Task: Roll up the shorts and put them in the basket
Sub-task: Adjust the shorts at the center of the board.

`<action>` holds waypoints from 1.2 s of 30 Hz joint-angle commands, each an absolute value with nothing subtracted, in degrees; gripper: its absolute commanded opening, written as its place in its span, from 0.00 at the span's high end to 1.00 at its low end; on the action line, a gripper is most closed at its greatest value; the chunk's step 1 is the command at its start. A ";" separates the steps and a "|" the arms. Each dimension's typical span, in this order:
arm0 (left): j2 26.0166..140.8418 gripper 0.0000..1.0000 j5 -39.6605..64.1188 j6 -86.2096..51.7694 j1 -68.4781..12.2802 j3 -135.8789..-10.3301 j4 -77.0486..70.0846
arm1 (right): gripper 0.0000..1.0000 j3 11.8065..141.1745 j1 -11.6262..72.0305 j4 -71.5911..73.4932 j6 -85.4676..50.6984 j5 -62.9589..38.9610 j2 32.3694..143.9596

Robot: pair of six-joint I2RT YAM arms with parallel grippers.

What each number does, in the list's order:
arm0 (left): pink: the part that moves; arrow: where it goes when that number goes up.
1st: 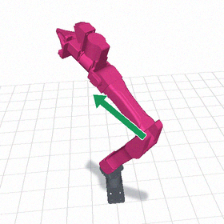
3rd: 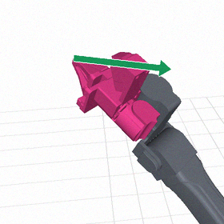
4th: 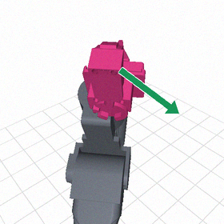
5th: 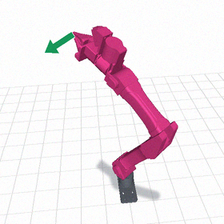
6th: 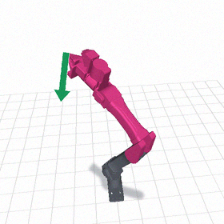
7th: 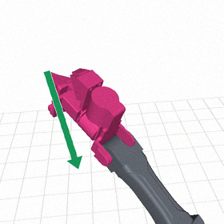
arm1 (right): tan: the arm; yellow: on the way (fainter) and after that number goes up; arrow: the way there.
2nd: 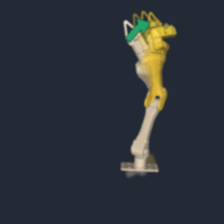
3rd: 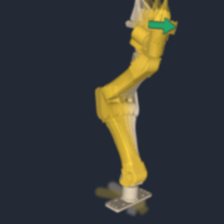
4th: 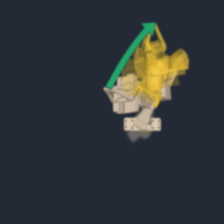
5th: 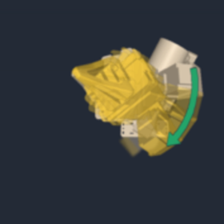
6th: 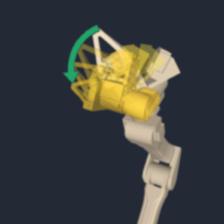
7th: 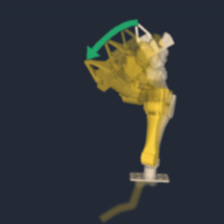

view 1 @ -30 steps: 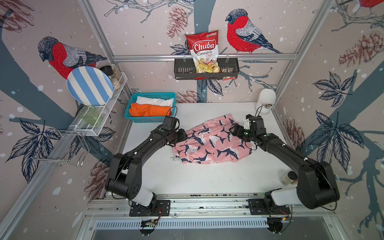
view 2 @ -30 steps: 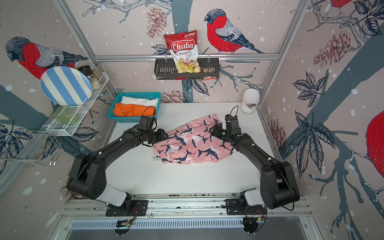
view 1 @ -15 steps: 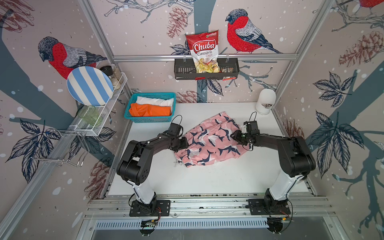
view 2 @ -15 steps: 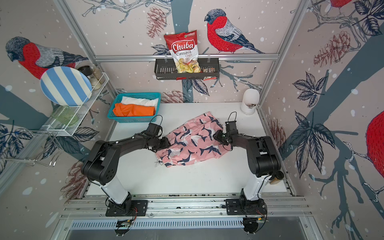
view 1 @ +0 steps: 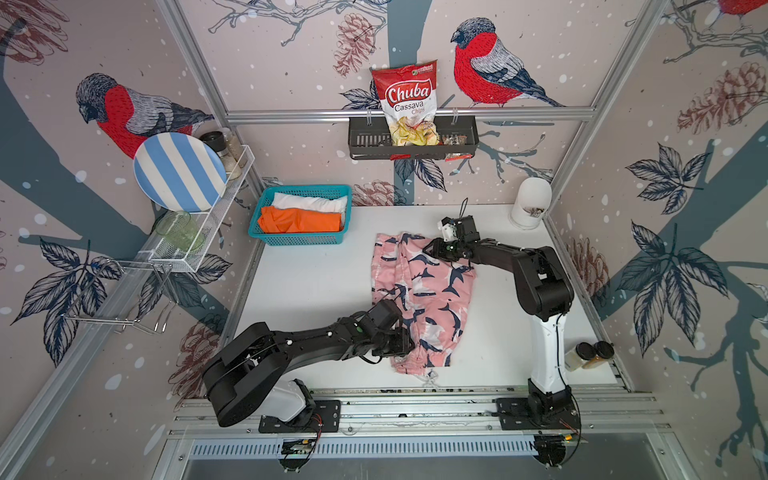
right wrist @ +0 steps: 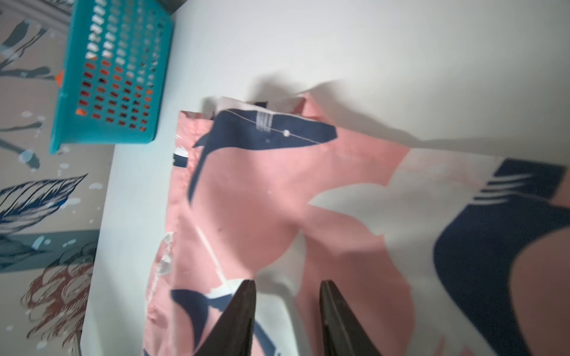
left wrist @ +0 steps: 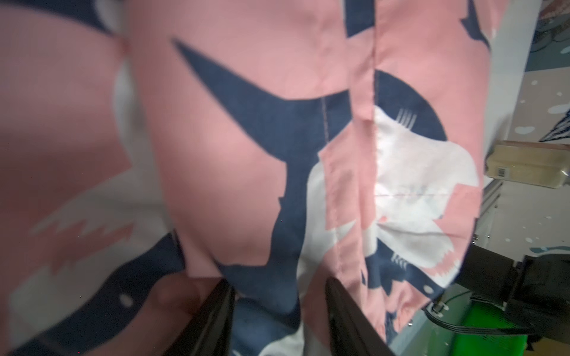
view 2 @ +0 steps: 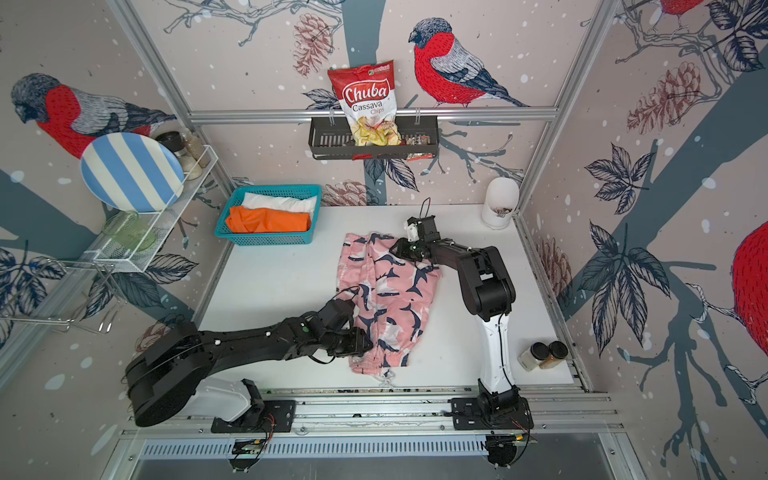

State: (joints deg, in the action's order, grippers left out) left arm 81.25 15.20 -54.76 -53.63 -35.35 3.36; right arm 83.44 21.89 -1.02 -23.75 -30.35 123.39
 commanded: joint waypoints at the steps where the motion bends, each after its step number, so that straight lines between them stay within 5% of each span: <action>1: 81.39 0.49 12.06 -58.09 -55.75 -40.77 2.19 | 0.59 83.68 21.80 -10.26 -20.40 -26.94 117.72; 6: 79.46 0.46 -0.03 -51.67 -54.19 -52.77 19.84 | 0.54 77.85 23.68 -21.45 -19.24 -15.33 103.43; 15: 81.44 0.46 1.06 -41.96 -38.18 -57.65 24.43 | 0.42 56.30 40.08 -29.79 -32.40 -7.35 77.65; 26: 102.05 0.46 4.96 -32.93 -29.14 -78.32 27.29 | 0.31 47.03 62.16 -19.60 -49.78 -8.78 81.39; 29: 107.19 0.45 5.21 -32.43 -28.39 -83.64 28.19 | 0.42 46.31 64.09 -18.38 -51.19 -9.25 84.69; 34: 115.21 0.44 5.32 -31.29 -27.27 -92.87 30.54 | 1.00 41.79 65.07 -19.96 -52.68 -7.72 82.11; 36: 118.82 0.44 5.12 -30.81 -26.92 -97.23 31.84 | 1.00 39.27 64.88 -20.90 -52.70 -7.79 79.02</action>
